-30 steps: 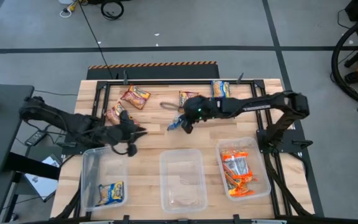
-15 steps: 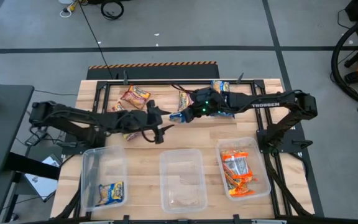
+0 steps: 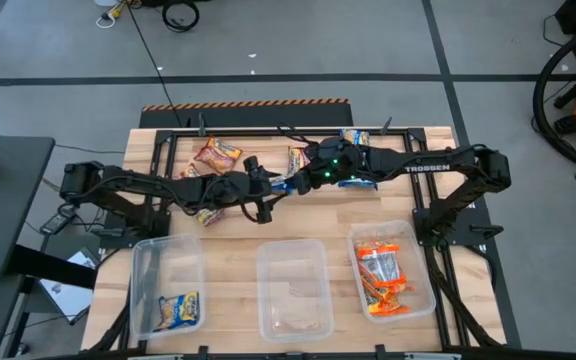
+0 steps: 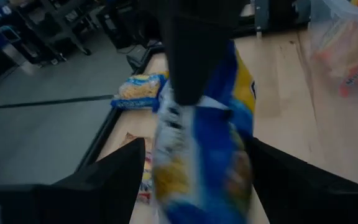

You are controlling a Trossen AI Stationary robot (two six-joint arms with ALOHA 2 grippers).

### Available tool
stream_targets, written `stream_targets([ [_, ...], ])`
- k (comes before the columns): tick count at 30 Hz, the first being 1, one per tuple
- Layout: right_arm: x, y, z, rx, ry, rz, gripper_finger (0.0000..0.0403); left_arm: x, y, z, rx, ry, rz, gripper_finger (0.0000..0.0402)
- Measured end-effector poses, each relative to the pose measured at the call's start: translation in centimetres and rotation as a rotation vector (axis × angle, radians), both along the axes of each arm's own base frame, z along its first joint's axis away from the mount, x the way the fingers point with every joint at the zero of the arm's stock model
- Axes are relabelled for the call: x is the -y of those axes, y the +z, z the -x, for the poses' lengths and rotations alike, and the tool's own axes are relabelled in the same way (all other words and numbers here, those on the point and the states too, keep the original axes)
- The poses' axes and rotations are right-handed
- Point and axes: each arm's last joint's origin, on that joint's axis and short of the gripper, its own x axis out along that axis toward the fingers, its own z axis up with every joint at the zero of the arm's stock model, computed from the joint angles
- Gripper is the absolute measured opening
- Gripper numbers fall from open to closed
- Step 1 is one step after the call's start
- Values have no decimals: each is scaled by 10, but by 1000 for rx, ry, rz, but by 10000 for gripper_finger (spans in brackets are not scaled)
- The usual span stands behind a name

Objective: Sort Maruchan noodles
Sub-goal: Put the middle left blue noodle pack into the left transparent bin

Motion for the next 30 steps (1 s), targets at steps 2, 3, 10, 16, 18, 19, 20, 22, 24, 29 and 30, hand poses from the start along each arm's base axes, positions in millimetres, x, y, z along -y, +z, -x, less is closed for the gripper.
stream_targets([
  [2, -1, 2, -1, 23, 20, -5, 5, -1, 2, 0, 7, -5, -23, 280],
  [3, -1, 3, -1, 32, 27, -6, 5, -2, 2, -1, 11, -11, -32, 276],
  [10, -1, 5, -2, 60, 37, 13, 14, 0, 3, -1, 9, -84, -41, 189],
  [16, -3, 9, -3, 85, 65, 62, 87, 0, 7, 1, 20, -84, -37, 82],
  [18, -2, 16, 0, 124, 69, 90, 121, 0, 10, 4, 26, -81, -21, 62],
  [19, -1, 22, 3, 152, 64, 112, 137, 0, 13, 5, 41, -82, -21, 59],
  [20, 1, 30, 7, 177, 54, 138, 153, 0, 18, 7, 60, -82, -22, 58],
  [22, 1, 46, 17, 240, 39, 204, 181, 1, 26, 13, 84, -81, -20, 63],
  [24, -1, 62, 30, 286, 40, 277, 202, 2, 40, 18, 118, -76, -2, 75],
  [29, -11, 91, 59, 362, 65, 382, 225, 17, 92, 41, 155, -151, 82, 83],
  [30, -12, 94, 64, 361, 66, 383, 225, 22, 99, 48, 127, -181, 126, 81],
])
